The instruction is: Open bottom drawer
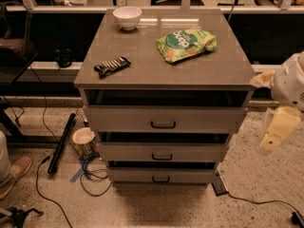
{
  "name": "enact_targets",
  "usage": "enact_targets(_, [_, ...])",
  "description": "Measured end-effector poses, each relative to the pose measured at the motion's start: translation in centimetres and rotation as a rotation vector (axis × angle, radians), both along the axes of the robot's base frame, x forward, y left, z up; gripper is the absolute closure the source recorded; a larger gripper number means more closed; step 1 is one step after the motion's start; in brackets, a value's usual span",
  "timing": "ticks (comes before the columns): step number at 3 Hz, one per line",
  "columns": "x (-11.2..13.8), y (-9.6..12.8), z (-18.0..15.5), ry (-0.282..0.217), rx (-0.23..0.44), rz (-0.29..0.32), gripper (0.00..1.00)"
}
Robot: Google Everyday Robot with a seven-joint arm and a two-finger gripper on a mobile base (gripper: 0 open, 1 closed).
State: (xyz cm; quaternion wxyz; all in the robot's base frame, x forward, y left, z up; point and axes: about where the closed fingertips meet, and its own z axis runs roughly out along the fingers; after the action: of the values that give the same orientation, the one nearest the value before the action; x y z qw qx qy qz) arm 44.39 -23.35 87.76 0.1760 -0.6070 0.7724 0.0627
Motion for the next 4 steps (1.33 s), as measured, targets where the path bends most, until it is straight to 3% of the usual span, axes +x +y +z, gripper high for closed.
enact_targets(1, [-0.2, 0.2, -6.5, 0.052, 0.108, 0.051, 0.00])
enact_targets(3, [-0.2, 0.0, -8.1, 0.057, 0.123, 0.054, 0.00])
enact_targets(4, [0.0, 0.1, -12.5, 0.056, 0.170, 0.084, 0.00])
